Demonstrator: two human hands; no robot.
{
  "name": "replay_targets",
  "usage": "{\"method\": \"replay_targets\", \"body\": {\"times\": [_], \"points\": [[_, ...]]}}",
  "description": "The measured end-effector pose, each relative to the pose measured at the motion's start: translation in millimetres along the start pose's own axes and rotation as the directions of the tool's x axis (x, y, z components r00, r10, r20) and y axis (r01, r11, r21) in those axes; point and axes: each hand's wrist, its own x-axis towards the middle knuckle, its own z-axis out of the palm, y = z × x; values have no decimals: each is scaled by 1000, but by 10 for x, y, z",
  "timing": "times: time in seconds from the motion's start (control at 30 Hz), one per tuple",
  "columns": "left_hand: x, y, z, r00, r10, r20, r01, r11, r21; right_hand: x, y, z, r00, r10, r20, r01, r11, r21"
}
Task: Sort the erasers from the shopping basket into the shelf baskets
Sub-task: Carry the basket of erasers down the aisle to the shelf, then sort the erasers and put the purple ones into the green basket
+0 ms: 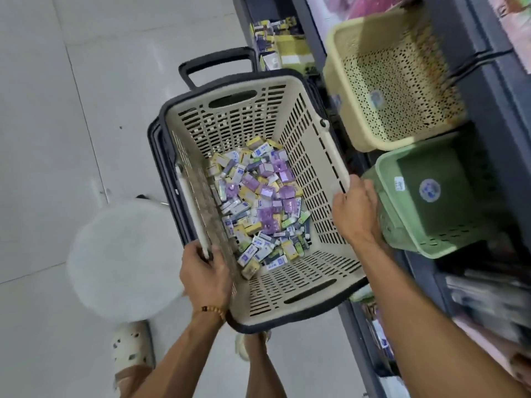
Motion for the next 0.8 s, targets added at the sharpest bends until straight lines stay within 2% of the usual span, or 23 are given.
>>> {"method": "replay_targets", "body": {"times": [0.1, 0.23, 0.3, 0.37, 0.47, 0.57, 0.7, 0.8], "points": [[63, -24, -250, 978, 104, 181, -114, 993, 42, -271, -101, -34, 996, 8, -88, -1, 997, 81], [196, 89, -833, 900, 208, 383, -241, 970, 40, -697, -409, -65, 975, 171, -141, -114, 932, 345], [288, 254, -1050, 810, 274, 519, -312, 950, -14, -895, -567, -88, 960, 249, -127, -154, 851, 502], [407, 486, -1099, 686, 323, 652, -400, 916, -33, -1023, -660, -97, 938, 327, -112, -195, 768, 610], [609, 914, -942, 518, 359, 777, -527, 849, -41, -1074, -653, -70, 891, 451, -59, -269, 627, 731], [833, 1253, -611, 387, 362, 848, -638, 769, -37, -1006, -551, 49, 851, 526, 3, -322, 516, 794], [1178, 1475, 2, 283, 268, 921, -682, 731, -3, -786, -411, 372, 824, 560, 82, -373, 429, 823], [1508, 1527, 544, 233, 207, 950, -797, 601, 65, -542, -360, 706, 790, 598, 131, -451, 424, 785]]}}
